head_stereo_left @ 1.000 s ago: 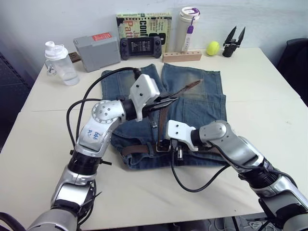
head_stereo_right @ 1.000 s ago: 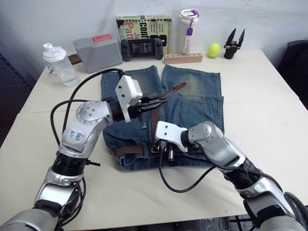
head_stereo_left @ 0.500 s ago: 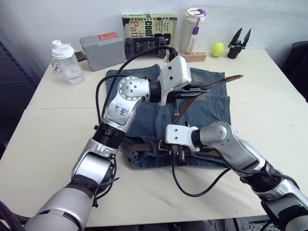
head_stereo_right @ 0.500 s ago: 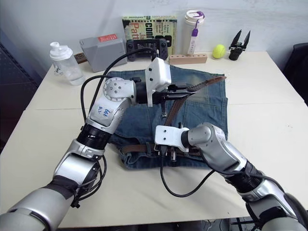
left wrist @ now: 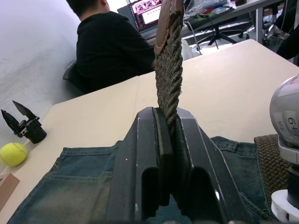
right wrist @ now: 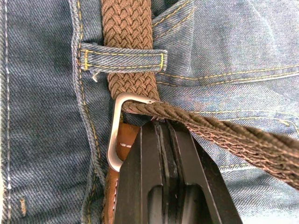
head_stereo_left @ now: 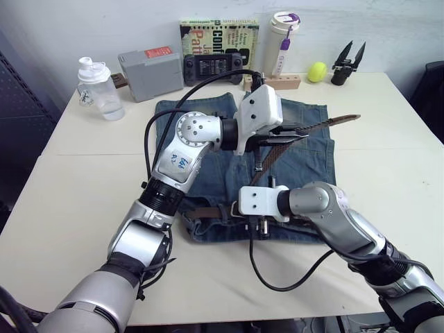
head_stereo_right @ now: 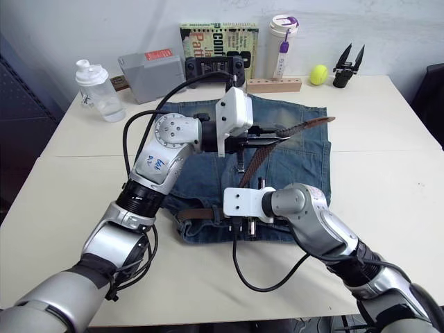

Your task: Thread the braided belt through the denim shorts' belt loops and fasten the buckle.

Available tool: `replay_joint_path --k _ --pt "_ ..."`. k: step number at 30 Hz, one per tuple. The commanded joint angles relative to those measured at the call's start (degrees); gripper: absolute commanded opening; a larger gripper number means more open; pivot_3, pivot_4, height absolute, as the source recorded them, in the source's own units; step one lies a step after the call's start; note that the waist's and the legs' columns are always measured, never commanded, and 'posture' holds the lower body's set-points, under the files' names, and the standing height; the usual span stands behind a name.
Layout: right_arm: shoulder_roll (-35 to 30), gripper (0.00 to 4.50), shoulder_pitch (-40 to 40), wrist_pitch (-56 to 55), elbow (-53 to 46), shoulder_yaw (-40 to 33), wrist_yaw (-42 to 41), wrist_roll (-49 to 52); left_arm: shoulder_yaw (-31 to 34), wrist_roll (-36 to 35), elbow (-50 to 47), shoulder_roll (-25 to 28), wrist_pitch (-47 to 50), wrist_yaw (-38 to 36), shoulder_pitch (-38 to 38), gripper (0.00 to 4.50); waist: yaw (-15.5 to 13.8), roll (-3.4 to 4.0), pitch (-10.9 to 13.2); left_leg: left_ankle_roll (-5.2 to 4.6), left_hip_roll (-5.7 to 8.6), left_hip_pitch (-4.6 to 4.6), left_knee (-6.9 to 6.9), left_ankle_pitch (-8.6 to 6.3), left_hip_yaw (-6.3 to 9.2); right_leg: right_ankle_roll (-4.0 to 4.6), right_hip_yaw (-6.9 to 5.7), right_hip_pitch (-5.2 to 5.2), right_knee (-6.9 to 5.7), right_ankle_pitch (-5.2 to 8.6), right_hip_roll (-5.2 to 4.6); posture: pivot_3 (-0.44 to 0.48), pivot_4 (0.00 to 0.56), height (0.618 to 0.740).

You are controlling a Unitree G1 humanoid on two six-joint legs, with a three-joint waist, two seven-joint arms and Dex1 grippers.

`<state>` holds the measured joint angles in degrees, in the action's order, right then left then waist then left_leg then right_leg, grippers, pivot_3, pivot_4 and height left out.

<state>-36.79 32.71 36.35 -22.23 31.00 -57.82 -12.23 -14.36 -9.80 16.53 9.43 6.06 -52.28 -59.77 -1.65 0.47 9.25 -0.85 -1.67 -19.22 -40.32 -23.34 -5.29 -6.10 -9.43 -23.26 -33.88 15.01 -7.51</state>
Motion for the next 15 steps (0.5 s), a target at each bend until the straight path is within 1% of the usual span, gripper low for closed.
replay_joint_path --k 1,3,7,9,15 --pt "0.34 0.05 -7.65 5.38 6.06 6.27 -2.55 1.41 3.84 -2.17 -8.98 1.22 -2.83 1.00 1.17 0.00 0.21 0.02 -0.01 0.00 -0.01 0.01 0.01 0.00 0.00 0.00 0.00 0.00 0.00 0.00 0.01 0.000 0.150 0.731" --pt "0.70 0.05 -7.75 5.94 6.00 4.45 -1.91 1.80 4.30 -2.08 -11.16 3.15 -1.97 1.10 3.80 0.00 0.37 0.06 -0.02 0.00 -0.04 0.03 0.05 0.00 -0.01 0.00 0.01 -0.01 0.00 0.00 0.02 0.000 0.150 0.731" --pt "2.09 0.05 -7.22 8.62 5.50 -2.14 0.14 4.69 6.35 -0.68 -17.74 9.72 -0.86 2.14 14.02 0.00 0.31 0.06 -0.02 0.00 -0.04 0.00 0.04 0.00 0.04 0.00 -0.01 -0.01 0.00 0.00 0.01 0.000 0.150 0.731" --pt "2.57 0.05 -6.91 9.90 4.71 -4.59 0.76 6.35 7.07 -0.23 -20.56 11.74 0.16 3.05 17.64 0.00 0.19 0.06 -0.02 0.00 -0.05 0.00 0.04 0.00 0.05 0.00 0.00 -0.01 0.00 0.00 0.00 0.000 0.150 0.731" --pt "2.74 0.05 -5.47 15.03 0.28 -9.72 1.23 12.53 9.38 -0.11 -26.48 15.04 3.15 6.71 24.60 0.00 0.13 0.07 0.00 0.00 0.00 -0.09 -0.05 0.00 0.18 0.00 0.07 0.01 0.02 0.00 -0.01 0.000 0.150 0.731"
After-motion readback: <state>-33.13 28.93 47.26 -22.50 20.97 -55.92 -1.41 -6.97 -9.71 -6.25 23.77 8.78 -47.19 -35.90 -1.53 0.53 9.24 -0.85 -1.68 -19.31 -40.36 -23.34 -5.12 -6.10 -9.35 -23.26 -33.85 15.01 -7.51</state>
